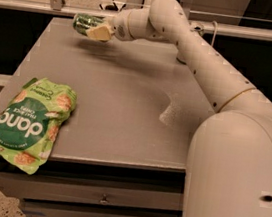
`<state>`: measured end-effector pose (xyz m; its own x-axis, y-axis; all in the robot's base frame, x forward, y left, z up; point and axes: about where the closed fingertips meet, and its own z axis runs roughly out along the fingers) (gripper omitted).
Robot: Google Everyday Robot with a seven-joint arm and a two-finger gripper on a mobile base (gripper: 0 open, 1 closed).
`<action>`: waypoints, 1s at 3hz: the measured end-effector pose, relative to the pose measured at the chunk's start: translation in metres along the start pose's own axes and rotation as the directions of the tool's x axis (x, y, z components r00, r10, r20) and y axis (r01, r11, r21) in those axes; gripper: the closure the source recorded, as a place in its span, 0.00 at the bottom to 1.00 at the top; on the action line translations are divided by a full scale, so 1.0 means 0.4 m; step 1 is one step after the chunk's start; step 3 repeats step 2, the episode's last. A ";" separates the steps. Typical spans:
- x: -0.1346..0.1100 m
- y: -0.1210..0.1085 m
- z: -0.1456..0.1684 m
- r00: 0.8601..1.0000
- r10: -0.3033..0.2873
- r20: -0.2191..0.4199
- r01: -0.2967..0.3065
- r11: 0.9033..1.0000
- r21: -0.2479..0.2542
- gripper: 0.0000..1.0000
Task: Pick green can
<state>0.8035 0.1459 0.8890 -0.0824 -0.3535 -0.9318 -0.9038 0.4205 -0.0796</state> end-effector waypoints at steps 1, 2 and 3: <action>-0.061 0.063 -0.084 0.998 -0.033 0.047 0.033 0.999 -0.014 1.00; -0.064 0.075 -0.094 0.998 -0.035 0.048 0.036 0.999 -0.018 1.00; -0.064 0.075 -0.094 0.998 -0.035 0.048 0.036 0.999 -0.018 1.00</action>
Offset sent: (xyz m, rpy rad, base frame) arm -0.0290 -0.0076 0.0279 0.0259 -0.0360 0.0237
